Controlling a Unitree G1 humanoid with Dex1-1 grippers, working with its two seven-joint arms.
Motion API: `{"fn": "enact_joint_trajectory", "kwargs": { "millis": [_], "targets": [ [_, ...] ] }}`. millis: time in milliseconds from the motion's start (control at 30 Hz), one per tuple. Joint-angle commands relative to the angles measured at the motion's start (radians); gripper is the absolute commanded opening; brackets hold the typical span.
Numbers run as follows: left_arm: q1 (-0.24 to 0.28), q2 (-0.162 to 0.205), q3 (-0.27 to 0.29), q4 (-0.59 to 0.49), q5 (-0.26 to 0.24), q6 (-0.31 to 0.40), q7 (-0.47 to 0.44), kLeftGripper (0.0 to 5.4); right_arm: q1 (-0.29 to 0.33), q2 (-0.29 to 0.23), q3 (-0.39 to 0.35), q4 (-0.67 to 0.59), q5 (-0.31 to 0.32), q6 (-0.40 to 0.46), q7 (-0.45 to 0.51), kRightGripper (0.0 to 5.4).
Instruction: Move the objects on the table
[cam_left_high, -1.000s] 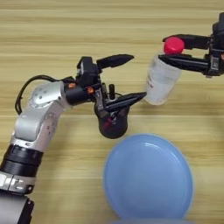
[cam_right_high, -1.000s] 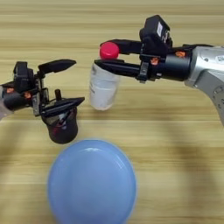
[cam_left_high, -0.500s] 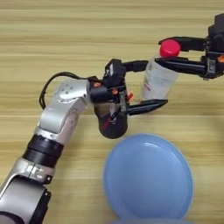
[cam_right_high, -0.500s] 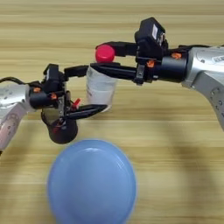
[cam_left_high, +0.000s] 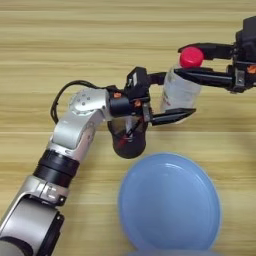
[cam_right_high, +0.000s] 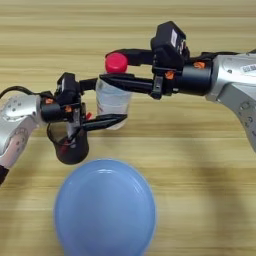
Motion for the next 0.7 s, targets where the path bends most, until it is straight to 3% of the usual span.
{"fn": "enact_joint_trajectory", "kwargs": {
  "millis": [33,233,467,533,700],
  "targets": [
    [-0.025,-0.001,0.003,0.007,0.022,-0.014,0.0,3.7,-0.023,0.002,-0.007,-0.02,0.007,-0.007,-0.001,1.87],
    [-0.029,-0.016,0.017,0.008,0.02,-0.019,0.013,3.18,-0.012,0.001,-0.009,-0.025,0.005,-0.014,0.003,1.87],
    [-0.04,-0.03,0.035,0.017,0.016,-0.023,0.034,3.13,-0.008,0.004,-0.006,-0.023,0.001,-0.017,-0.001,1.87],
    [-0.041,-0.035,0.041,0.017,0.013,-0.024,0.04,3.13,-0.008,0.006,-0.004,-0.021,0.001,-0.018,-0.002,2.42],
    [-0.066,-0.06,0.09,0.024,-0.013,-0.001,0.087,3.13,-0.003,0.014,-0.009,-0.015,0.004,-0.022,-0.009,3.03]
  ]
}}
